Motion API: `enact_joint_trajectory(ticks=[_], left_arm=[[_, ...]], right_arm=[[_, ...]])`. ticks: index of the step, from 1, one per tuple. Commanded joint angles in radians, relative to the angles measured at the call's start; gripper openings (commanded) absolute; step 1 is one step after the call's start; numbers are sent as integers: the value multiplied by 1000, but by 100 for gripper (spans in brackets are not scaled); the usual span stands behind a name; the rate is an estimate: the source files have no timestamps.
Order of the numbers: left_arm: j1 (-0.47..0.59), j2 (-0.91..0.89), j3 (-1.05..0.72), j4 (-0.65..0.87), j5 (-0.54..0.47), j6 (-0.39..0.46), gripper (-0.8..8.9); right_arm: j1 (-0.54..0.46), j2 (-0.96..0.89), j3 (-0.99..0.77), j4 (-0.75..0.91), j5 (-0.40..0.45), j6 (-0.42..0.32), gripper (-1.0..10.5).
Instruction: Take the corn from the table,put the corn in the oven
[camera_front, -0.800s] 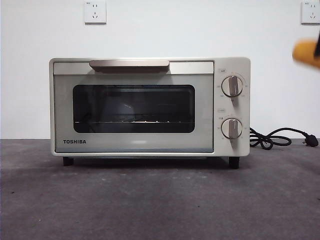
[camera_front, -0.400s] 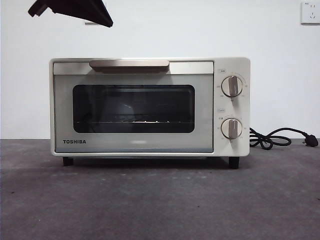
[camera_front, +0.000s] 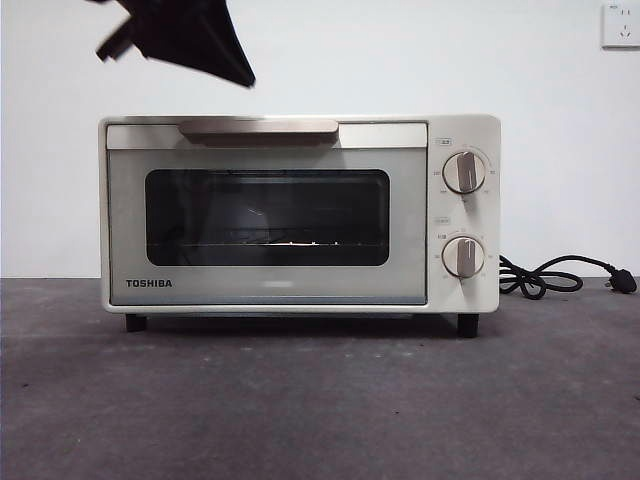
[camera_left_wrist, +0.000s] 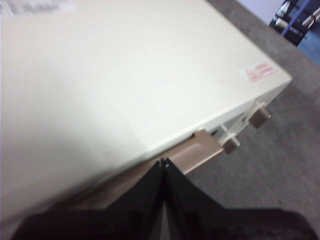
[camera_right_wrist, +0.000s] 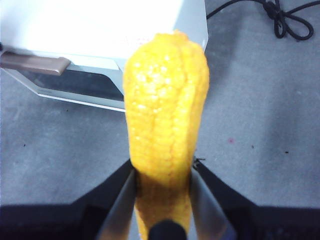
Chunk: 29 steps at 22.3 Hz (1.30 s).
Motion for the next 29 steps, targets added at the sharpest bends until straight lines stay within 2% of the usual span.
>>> enact_joint_trajectory(ticks=[1,6,13,21,29], left_arm=[[-5,27,2,2,-10,14,-6],[-9,61,2,-5,-48,30,-6],[-9,100,2,-53,-46,40,-6],[-27,118,2,-240,-39,67,-6],[-80,118,2,-389,-39,85,-6]], right_arm=[[1,-2,6,-4,-5,3,-14],[1,-2,6,-6,-5,3,-14],[1,-2,6,-6,-5,3,-14],[1,-2,6,-4,-5,3,-12],[1,-2,6,-1,-46,3,-12]])
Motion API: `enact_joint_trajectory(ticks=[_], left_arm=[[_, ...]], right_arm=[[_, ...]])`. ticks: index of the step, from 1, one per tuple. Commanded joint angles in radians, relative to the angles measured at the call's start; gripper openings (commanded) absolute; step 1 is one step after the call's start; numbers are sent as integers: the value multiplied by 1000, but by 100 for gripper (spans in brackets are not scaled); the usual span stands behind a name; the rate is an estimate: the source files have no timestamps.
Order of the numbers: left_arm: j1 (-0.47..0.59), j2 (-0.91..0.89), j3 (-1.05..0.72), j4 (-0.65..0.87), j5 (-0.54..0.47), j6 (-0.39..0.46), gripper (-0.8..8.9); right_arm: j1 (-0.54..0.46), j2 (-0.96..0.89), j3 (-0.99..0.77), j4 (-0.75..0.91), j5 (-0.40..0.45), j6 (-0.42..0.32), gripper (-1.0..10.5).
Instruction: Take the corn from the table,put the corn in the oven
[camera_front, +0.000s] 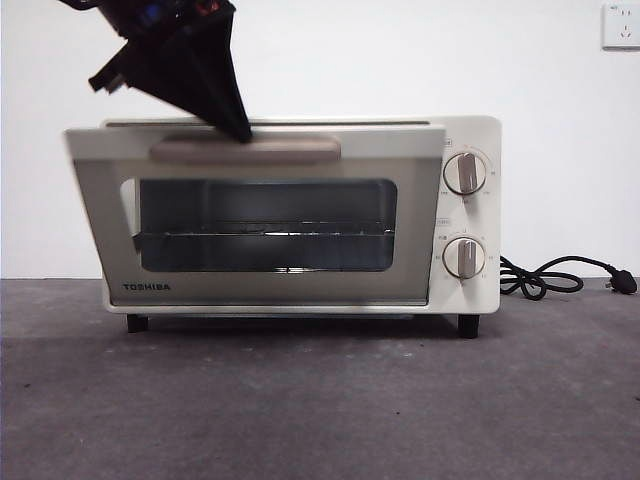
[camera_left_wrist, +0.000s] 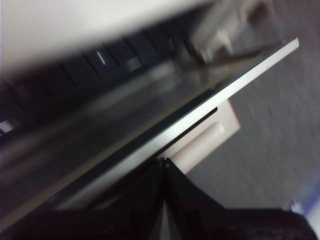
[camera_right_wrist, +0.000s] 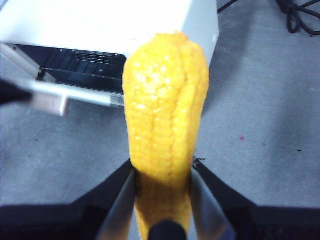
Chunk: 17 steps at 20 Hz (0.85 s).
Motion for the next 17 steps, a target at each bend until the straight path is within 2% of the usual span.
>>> enact_joint_trajectory(ticks=[1,4,10,15,17], left_arm=[[-17,49,-40,-53,-44,19,-6],[-44,49,-40,-92,-44,19,-6],[-117,25,-40,-113,-44,18,-6],[-126,-95,-39,-105,-14,-2,-6],[-126,-162,-39,-88,-15,-12,-6]], right_arm=[[1,-2,6,5,-5,2,-12],[1,-2,6,3,-23,2,-12],[1,-2,6,-4,-132,-18,-12],[1,-2,6,-3,-206,-24,-12],[1,-1,6,2,-279,-29,-12]])
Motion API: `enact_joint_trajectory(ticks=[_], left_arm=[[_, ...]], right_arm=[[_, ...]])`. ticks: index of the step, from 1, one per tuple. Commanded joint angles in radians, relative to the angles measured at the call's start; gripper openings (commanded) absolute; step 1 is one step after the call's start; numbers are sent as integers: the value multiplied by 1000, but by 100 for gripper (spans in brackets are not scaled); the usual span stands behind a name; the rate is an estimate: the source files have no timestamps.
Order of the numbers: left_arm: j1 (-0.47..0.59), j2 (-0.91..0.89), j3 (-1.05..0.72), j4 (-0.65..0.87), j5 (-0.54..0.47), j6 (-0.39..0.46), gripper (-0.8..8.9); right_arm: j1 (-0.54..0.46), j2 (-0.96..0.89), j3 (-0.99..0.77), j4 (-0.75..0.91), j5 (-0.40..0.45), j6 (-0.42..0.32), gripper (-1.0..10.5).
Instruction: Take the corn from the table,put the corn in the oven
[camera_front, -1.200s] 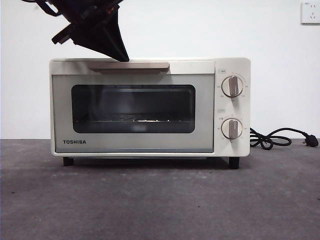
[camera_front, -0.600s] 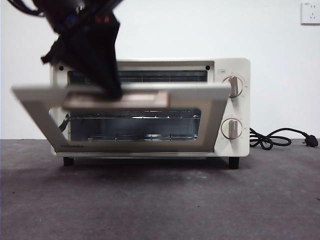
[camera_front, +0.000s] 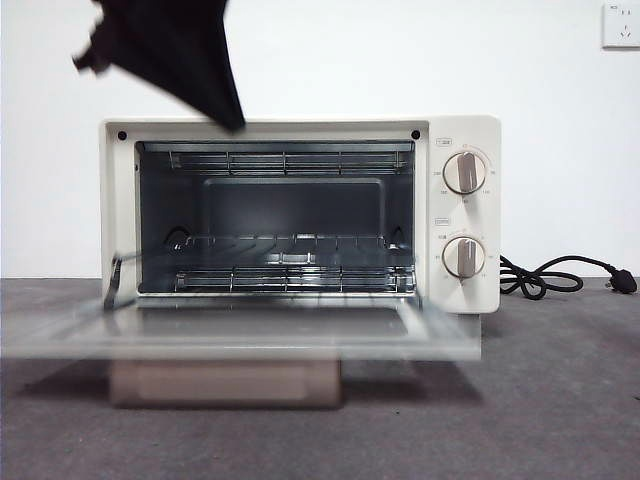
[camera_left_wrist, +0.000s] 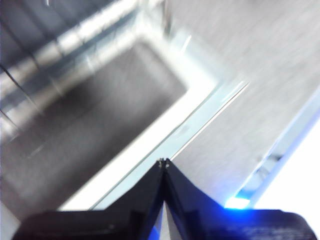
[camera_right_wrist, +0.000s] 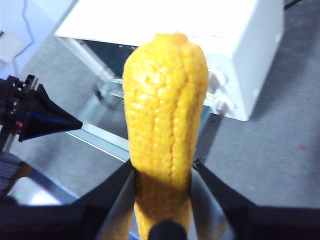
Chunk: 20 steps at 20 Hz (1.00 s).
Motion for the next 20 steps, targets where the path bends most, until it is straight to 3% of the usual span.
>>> enact_joint_trajectory(ticks=[1,6,11,15,20], left_arm=[[-2,-72,-5,32,2,-19,-6],[-2,-238,-5,137,-2,-48,-6],[-2,-354,-5,210,-27,-81,-6],[-2,-404,-5,208,-87,-84,-6],[-2,-480,-5,207,-174,-84,-6]], right_arm=[[1,-2,6,14,-90,-18,-12],[23,0,6,82,-274,-38,-13],[187,7,6,259,-279,-6,-13],[348,29,6,334,-125,8,-13],[613,93,6,387,214,-50,-13]])
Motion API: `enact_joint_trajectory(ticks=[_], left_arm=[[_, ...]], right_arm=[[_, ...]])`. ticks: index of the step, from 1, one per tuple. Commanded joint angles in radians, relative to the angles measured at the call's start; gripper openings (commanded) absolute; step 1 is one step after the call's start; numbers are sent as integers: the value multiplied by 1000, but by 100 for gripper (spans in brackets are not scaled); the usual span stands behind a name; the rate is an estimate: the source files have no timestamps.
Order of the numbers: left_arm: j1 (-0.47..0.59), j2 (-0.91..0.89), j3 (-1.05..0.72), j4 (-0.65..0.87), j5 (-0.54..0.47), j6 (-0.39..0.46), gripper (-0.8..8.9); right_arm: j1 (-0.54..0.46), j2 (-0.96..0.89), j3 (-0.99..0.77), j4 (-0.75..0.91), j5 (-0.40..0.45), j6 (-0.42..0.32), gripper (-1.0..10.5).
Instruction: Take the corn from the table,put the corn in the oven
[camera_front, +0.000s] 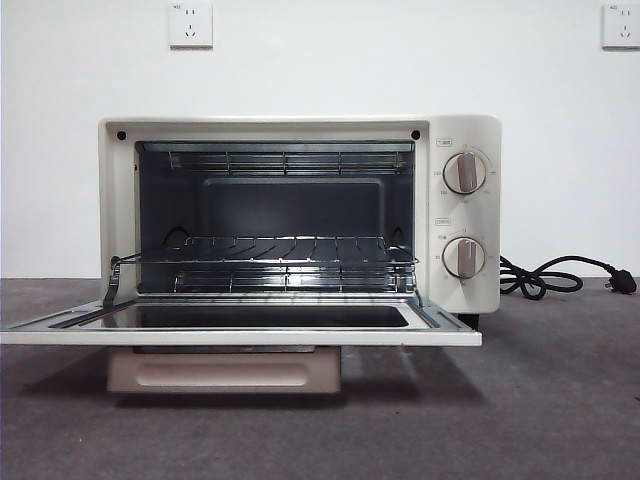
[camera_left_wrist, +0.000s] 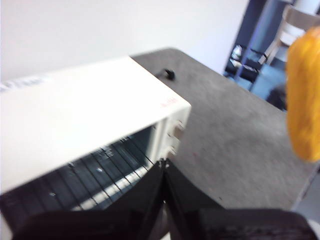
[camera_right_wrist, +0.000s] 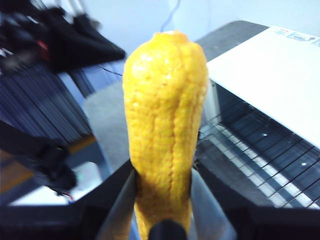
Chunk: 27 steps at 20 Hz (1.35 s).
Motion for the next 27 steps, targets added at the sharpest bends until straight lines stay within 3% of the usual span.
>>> enact_joint_trajectory(ticks=[1,6,11,20,27], left_arm=[[-2,-44,-5,6,-54,-7,-6],[-2,-121,15,-12,-164,-2,-6],[-2,-174,72,-98,-274,34,-6],[-2,-209,192,-293,-477,77,-6],[-2,-216,232,-343,-525,99,-6]], right_arm=[[158,46,3,28,213,-52,-13],[394,173,3,92,550,-130,-13],[522,306,3,163,774,-223,-13],[565,506,3,320,993,-330,-13],[562,652,3,455,1129,-425,-13]])
